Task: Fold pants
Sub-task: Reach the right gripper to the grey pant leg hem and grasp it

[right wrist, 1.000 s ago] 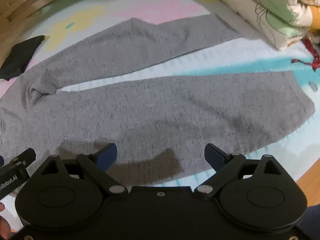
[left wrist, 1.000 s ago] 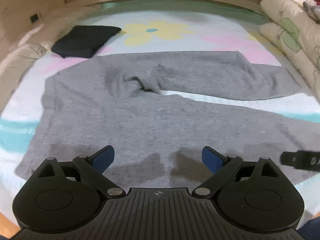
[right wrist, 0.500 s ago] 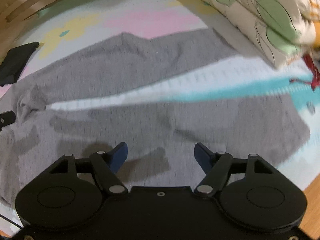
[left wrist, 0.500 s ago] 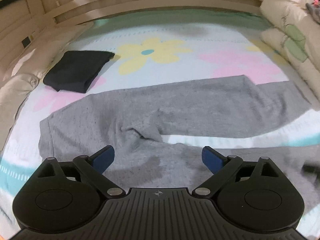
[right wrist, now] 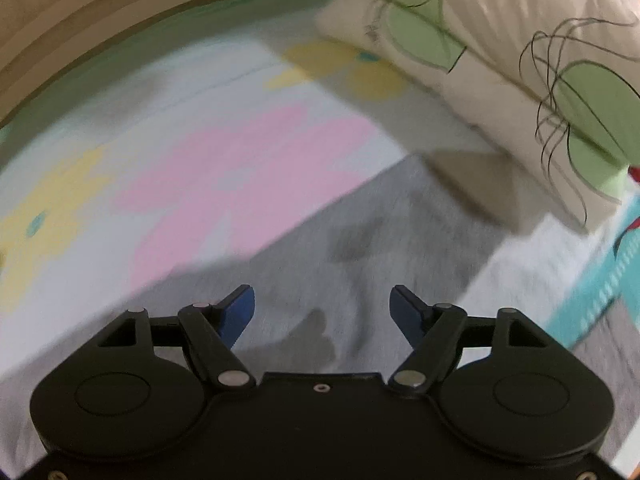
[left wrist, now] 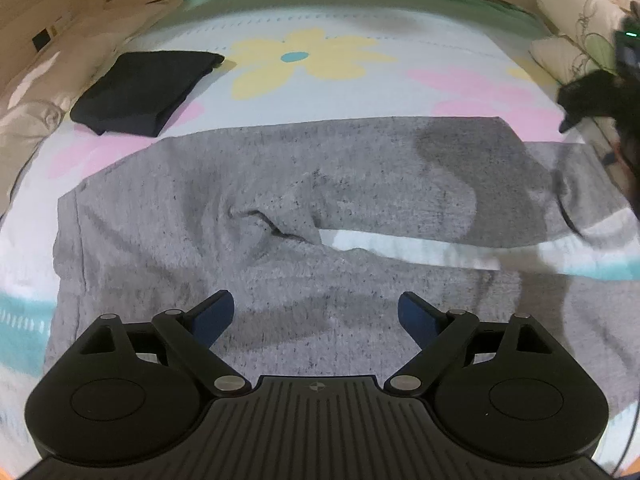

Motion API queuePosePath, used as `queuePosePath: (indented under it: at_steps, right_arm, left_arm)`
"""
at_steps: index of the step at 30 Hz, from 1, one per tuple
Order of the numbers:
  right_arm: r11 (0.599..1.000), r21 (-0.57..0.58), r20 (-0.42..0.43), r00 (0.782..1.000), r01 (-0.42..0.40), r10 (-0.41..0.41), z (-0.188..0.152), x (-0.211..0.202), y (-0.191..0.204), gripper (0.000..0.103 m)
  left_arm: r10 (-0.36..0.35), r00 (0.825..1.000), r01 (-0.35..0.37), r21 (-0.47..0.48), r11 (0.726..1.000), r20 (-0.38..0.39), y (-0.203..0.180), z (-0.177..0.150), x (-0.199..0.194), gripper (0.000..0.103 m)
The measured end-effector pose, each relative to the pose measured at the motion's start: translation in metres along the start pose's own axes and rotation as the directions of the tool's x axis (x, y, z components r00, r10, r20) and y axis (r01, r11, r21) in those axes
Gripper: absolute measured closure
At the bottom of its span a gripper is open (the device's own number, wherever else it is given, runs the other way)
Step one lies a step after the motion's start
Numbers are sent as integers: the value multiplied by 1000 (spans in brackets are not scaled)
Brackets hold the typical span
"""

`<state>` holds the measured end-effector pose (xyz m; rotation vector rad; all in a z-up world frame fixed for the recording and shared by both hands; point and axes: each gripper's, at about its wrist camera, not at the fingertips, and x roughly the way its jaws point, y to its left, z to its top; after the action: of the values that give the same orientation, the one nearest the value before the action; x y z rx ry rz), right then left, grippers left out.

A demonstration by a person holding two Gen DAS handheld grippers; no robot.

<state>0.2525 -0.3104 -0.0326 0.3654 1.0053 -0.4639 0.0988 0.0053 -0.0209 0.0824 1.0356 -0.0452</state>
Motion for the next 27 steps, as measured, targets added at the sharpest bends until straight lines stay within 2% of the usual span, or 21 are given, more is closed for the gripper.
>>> queuePosePath:
  at_steps: [4, 10, 13, 15, 16, 17, 18, 19, 20, 27]
  right_arm:
    - [993, 85, -42, 996, 85, -82, 31, 47, 3, 27]
    - [981, 175, -76, 994, 87, -75, 47, 84, 12, 25]
    - [975, 194, -130, 988, 109, -84, 49, 100, 13, 25]
    - [972, 195, -169, 981, 133, -100, 43, 110, 9, 42]
    - [973, 172, -161, 978, 156, -129, 38, 110, 7, 44]
    - [976, 153, -140, 981, 155, -134, 35, 106, 7, 56]
    - [979, 128, -134, 981, 158, -141, 32, 103, 6, 83]
    - [984, 102, -130, 982, 147, -133, 29, 98, 3, 92]
    - [989, 85, -140, 984, 124, -112, 26, 94, -1, 95]
    - [994, 112, -183, 983, 5, 16, 4, 43, -58, 96]
  left_arm:
    - [7, 1000, -7, 25, 1000, -2, -4, -1, 4, 14]
    - [15, 999, -14, 20, 1000, -41, 0, -4, 16, 14]
    - [22, 999, -21, 18, 1000, -50, 1, -5, 19, 14]
    - [24, 999, -23, 19, 1000, -48, 0, -5, 19, 14]
    - [24, 999, -23, 20, 1000, -46, 0, -4, 19, 14]
    - [23, 999, -23, 21, 1000, -43, 0, -4, 19, 14]
    - [24, 999, -23, 22, 1000, -40, -1, -4, 18, 14]
    - [25, 999, -24, 22, 999, -36, -1, -4, 18, 14]
    - [26, 999, -26, 23, 999, -31, -1, -3, 18, 14]
    - [24, 1000, -23, 19, 1000, -8, -2, -1, 15, 14]
